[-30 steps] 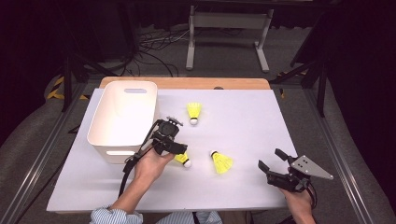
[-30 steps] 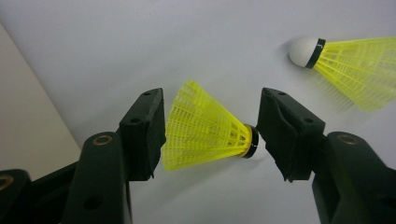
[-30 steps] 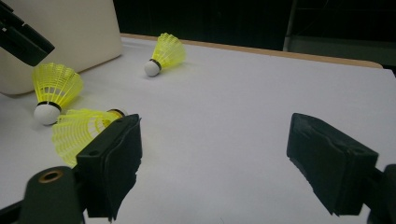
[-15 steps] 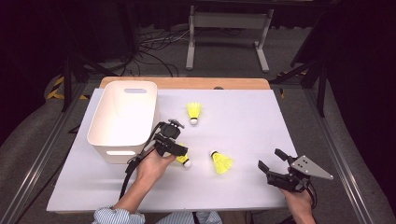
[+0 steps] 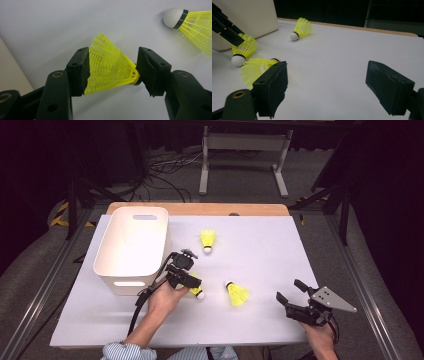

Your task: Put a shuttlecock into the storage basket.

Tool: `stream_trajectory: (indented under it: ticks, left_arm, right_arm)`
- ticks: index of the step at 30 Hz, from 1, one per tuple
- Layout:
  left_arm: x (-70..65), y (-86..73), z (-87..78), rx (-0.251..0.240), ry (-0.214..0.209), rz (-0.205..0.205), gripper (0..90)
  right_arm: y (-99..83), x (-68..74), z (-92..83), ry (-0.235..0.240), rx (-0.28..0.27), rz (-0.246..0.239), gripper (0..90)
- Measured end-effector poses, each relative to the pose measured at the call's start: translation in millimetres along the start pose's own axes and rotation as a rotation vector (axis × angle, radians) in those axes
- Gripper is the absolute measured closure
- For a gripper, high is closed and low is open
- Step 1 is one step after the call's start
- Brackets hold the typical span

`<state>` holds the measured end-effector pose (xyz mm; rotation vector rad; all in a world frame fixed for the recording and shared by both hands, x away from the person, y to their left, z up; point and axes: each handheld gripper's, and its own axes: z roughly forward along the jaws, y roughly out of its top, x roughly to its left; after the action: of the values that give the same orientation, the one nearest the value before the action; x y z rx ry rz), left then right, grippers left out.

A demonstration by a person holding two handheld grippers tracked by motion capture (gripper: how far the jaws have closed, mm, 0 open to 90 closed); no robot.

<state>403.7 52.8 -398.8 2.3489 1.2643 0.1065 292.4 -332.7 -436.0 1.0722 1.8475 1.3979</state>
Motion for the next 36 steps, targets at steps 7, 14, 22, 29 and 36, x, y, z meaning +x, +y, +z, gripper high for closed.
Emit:
stream_trajectory:
  ticks: [7,14,22,29,36]
  left_arm:
    - [0.2,0.0,4.6,0.016,-0.007,-0.001,46.7]
    - [0.7,-0.5,7.3,0.024,0.000,0.014,52.0]
    - [1.7,-1.4,5.9,0.022,-0.023,0.005,58.2]
    - [2.1,-0.8,5.9,0.013,-0.028,0.007,63.5]
    - [1.1,-0.1,3.7,0.013,-0.035,0.011,70.9]
  right_arm:
    - [-0.1,-0.2,0.0,0.002,0.001,-0.001,18.5]
    - [-0.1,0.0,0.1,0.002,0.003,-0.001,18.6]
    - [0.1,-0.1,-0.5,-0.005,-0.005,0.000,18.6]
    - [0.0,-0.1,-0.3,-0.005,-0.004,-0.001,18.6]
    - [0.0,0.2,-0.1,-0.004,-0.001,-0.002,18.6]
